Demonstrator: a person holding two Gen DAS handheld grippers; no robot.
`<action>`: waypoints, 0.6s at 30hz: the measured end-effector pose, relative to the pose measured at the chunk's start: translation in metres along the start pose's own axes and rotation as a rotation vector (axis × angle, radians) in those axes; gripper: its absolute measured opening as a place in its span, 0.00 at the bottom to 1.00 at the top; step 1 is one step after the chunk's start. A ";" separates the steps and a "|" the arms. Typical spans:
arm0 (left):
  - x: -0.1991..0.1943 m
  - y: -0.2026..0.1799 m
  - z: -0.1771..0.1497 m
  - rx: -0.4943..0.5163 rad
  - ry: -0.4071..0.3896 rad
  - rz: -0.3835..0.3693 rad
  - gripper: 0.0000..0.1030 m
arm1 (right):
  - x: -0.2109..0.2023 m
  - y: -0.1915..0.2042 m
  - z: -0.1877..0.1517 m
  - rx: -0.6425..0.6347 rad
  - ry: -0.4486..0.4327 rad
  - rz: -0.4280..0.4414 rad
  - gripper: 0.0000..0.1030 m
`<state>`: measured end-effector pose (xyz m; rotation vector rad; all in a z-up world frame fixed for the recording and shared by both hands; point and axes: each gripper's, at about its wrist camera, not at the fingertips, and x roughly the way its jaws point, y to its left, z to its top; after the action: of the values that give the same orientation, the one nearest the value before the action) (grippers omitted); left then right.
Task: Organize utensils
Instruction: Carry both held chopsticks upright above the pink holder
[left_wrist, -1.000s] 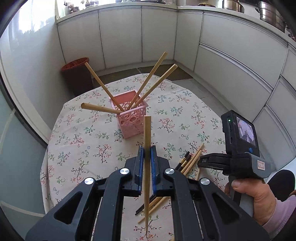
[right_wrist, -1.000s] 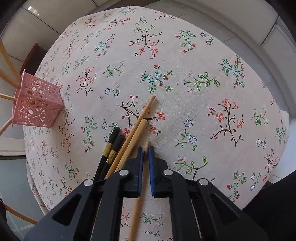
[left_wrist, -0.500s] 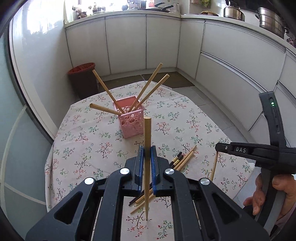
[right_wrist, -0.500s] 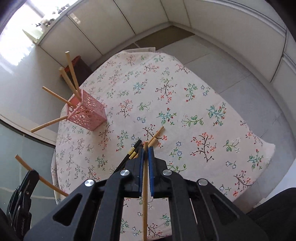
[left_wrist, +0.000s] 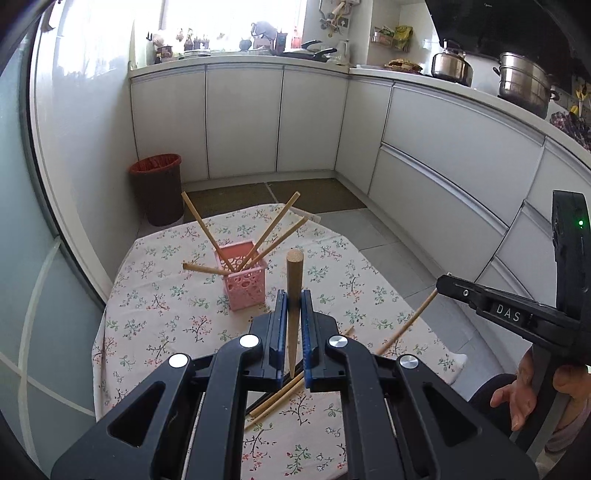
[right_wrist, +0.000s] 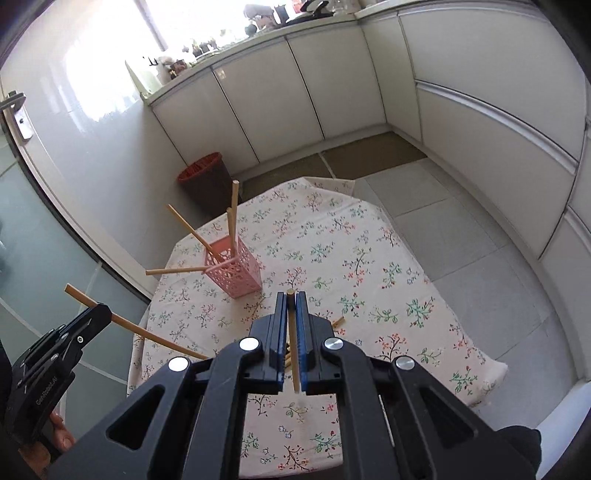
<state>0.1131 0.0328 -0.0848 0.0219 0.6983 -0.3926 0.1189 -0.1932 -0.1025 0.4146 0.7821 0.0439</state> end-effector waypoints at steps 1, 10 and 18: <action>-0.003 0.000 0.006 -0.003 -0.007 -0.006 0.06 | -0.004 0.002 0.005 -0.004 -0.004 0.007 0.05; -0.020 0.012 0.067 -0.014 -0.075 0.012 0.06 | -0.041 0.034 0.076 -0.046 -0.067 0.100 0.05; -0.006 0.023 0.108 -0.043 -0.124 0.052 0.06 | -0.047 0.064 0.124 -0.059 -0.107 0.168 0.05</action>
<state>0.1837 0.0403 -0.0006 -0.0249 0.5820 -0.3259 0.1786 -0.1865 0.0322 0.4225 0.6375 0.2000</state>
